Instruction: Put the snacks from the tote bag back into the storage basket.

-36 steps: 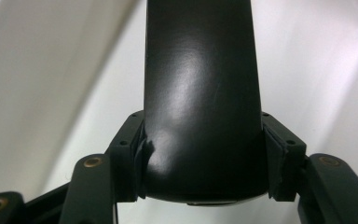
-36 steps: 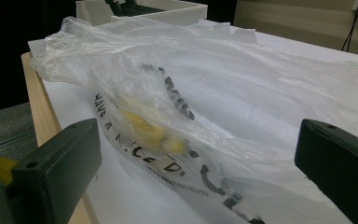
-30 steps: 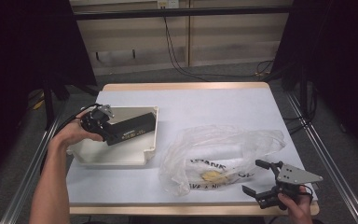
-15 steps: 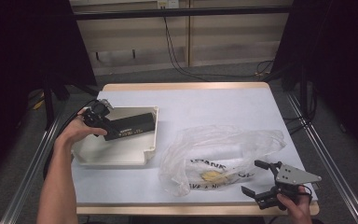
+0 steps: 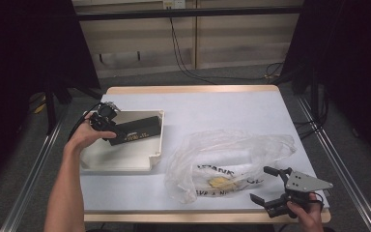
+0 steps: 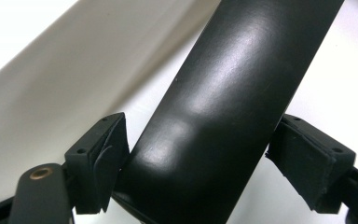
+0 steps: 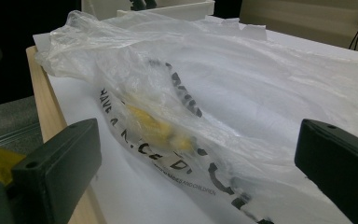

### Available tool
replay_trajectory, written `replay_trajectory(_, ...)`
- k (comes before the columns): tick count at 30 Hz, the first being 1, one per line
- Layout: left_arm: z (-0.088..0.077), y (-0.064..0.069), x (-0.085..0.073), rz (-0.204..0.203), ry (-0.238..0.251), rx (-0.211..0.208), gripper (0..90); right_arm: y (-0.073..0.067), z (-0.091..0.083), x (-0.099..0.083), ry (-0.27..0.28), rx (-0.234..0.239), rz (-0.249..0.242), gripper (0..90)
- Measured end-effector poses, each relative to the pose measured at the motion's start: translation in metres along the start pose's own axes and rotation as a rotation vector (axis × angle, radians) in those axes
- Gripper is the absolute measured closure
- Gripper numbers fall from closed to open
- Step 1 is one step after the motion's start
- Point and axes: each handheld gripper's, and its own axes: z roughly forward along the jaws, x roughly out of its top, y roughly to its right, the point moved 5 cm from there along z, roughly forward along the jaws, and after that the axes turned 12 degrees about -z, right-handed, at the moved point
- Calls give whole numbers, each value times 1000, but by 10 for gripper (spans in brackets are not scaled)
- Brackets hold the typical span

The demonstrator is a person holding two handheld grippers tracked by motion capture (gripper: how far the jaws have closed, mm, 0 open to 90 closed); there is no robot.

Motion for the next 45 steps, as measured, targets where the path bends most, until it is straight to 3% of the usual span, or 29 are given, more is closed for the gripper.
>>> replay_trajectory(5,2,0,1,-9,5,13,177,0,0,0,-1,2,-2,2)
replay_trajectory(14,2,0,-2,-27,36,-1,131,0,0,0,-1,7,-4,2)
replay_trajectory(15,2,2,-2,-49,59,-4,131,0,0,0,0,6,-4,2)
replay_trajectory(18,0,1,-4,-38,67,0,111,0,1,0,2,11,-3,2)
replay_trajectory(21,-7,3,-5,-55,128,-1,100,1,2,0,11,6,4,2)
replay_trajectory(27,-22,5,-7,-62,189,18,99,2,2,0,5,8,9,2)
replay_trajectory(32,-35,9,-11,-84,264,39,146,2,1,0,8,10,2,2)
replay_trajectory(33,-40,7,-14,-114,294,48,158,2,1,0,7,11,7,2)
replay_trajectory(34,-40,7,-14,-114,294,48,186,2,1,-1,5,10,7,2)
replay_trajectory(35,-45,7,-16,-152,338,43,216,2,1,-1,4,10,8,2)
replay_trajectory(37,-47,7,-18,-169,358,43,219,2,2,-1,4,10,7,2)
replay_trajectory(38,-49,7,-20,-166,375,37,283,3,2,-1,10,12,9,2)
replay_trajectory(39,-51,9,-21,-182,395,34,289,4,2,-1,8,4,8,2)
replay_trajectory(41,-57,12,-24,-196,432,80,345,5,3,-1,7,3,15,2)
replay_trajectory(45,-62,19,-27,-189,452,74,483,7,2,-1,9,-7,22,2)
